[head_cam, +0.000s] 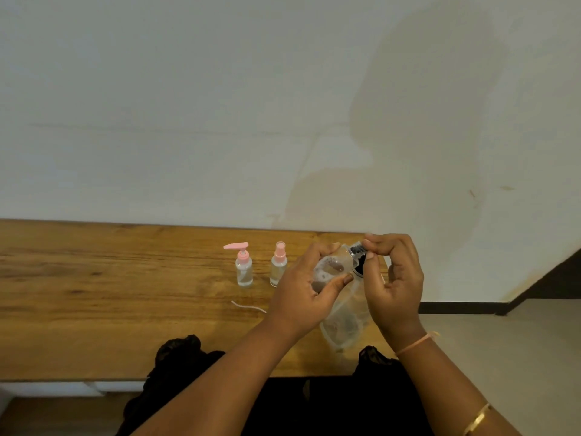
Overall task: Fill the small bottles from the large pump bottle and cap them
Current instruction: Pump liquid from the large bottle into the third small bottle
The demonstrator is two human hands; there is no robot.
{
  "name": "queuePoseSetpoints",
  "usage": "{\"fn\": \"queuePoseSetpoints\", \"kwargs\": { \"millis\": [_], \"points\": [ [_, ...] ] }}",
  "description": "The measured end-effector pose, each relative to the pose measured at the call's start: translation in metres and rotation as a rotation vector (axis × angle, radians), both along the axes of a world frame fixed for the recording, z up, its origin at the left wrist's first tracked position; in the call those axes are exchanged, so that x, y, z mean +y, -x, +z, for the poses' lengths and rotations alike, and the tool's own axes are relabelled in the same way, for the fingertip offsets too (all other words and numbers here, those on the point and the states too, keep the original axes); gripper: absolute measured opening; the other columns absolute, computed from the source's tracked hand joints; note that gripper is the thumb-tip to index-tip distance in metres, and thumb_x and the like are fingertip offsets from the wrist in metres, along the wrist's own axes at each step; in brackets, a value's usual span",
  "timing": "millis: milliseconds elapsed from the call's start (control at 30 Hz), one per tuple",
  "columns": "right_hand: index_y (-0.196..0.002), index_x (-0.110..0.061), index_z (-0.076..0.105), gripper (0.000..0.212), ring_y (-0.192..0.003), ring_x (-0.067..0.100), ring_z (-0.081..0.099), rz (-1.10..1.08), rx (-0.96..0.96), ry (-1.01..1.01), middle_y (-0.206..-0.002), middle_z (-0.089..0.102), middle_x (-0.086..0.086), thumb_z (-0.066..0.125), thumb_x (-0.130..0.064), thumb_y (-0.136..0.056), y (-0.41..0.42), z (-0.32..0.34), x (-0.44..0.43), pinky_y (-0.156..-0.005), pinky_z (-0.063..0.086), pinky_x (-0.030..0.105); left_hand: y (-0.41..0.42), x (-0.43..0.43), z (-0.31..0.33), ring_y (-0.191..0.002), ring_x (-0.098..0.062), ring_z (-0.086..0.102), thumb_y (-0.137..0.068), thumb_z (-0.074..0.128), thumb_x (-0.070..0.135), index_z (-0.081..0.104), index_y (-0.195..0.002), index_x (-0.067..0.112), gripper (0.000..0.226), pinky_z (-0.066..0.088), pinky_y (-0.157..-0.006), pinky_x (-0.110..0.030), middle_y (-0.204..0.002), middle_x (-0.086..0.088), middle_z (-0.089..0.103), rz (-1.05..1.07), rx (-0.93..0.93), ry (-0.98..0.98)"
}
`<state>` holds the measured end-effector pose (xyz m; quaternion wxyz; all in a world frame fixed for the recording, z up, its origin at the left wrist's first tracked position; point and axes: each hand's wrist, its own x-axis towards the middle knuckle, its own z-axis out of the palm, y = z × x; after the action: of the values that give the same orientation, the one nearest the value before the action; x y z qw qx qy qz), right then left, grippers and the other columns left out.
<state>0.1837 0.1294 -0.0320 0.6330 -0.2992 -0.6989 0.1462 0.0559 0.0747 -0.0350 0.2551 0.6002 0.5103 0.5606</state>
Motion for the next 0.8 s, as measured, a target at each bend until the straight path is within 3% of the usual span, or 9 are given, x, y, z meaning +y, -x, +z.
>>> {"fn": "queuePoseSetpoints", "kwargs": {
  "millis": [133, 233, 333, 467, 667, 800],
  "points": [
    [-0.091, -0.013, 0.059, 0.014, -0.095, 0.002, 0.057, -0.005, 0.01, -0.008, -0.093, 0.056, 0.0, 0.047, -0.006, -0.087, 0.0025, 0.0035, -0.0084, -0.082, 0.048, 0.017, -0.0002, -0.0035, -0.001, -0.091, 0.001, 0.063, -0.081, 0.067, 0.038, 0.05, -0.109, 0.038, 0.032, 0.051, -0.072, -0.013, -0.101, 0.015, 0.064, 0.024, 0.002, -0.02],
    [-0.091, -0.012, 0.06, 0.014, -0.095, 0.004, 0.058, -0.009, 0.019, -0.01, -0.093, 0.057, 0.003, 0.048, -0.007, -0.087, 0.005, 0.0073, -0.0093, -0.083, 0.049, 0.018, 0.0015, -0.0033, 0.0006, -0.092, 0.005, 0.062, -0.083, 0.07, 0.031, 0.048, -0.111, 0.04, 0.037, 0.05, -0.07, -0.01, -0.107, 0.02, 0.061, 0.036, 0.032, -0.038],
    [-0.091, -0.012, 0.06, 0.014, -0.095, 0.004, 0.059, -0.007, 0.021, -0.01, -0.093, 0.058, 0.005, 0.048, -0.007, -0.086, 0.0047, 0.0069, -0.0062, -0.084, 0.049, 0.019, 0.0039, -0.0013, 0.0003, -0.092, 0.004, 0.063, -0.083, 0.067, 0.035, 0.048, -0.117, 0.039, 0.039, 0.055, -0.071, -0.019, -0.114, 0.02, 0.06, 0.051, 0.07, -0.019],
    [-0.091, -0.012, 0.06, 0.014, -0.095, 0.003, 0.057, 0.002, 0.017, -0.014, -0.093, 0.056, 0.003, 0.048, -0.006, -0.086, 0.0015, 0.002, -0.0032, -0.084, 0.048, 0.017, 0.0023, -0.0004, -0.0007, -0.094, 0.006, 0.059, -0.082, 0.063, 0.04, 0.047, -0.117, 0.044, 0.038, 0.051, -0.072, -0.011, -0.11, 0.026, 0.058, 0.064, 0.136, -0.006],
    [-0.091, -0.012, 0.059, 0.014, -0.095, 0.002, 0.056, 0.003, -0.013, -0.014, -0.096, 0.055, -0.006, 0.047, -0.008, -0.086, -0.0031, -0.0007, -0.0015, -0.083, 0.047, 0.016, 0.0005, 0.0012, -0.0041, -0.081, -0.011, 0.067, -0.081, 0.061, 0.046, 0.049, -0.115, 0.041, 0.036, 0.056, -0.072, -0.035, -0.105, 0.021, 0.062, 0.04, 0.122, 0.037],
    [-0.093, -0.011, 0.06, 0.014, -0.097, 0.002, 0.057, -0.017, -0.003, -0.024, -0.095, 0.056, 0.001, 0.047, -0.007, -0.088, 0.0023, 0.0038, -0.0085, -0.084, 0.048, 0.017, 0.0015, -0.0005, -0.0033, -0.091, -0.017, 0.062, -0.08, 0.06, 0.049, 0.047, -0.118, 0.043, 0.04, 0.051, -0.072, -0.019, -0.109, 0.026, 0.059, 0.077, 0.12, -0.011]
  ]
}}
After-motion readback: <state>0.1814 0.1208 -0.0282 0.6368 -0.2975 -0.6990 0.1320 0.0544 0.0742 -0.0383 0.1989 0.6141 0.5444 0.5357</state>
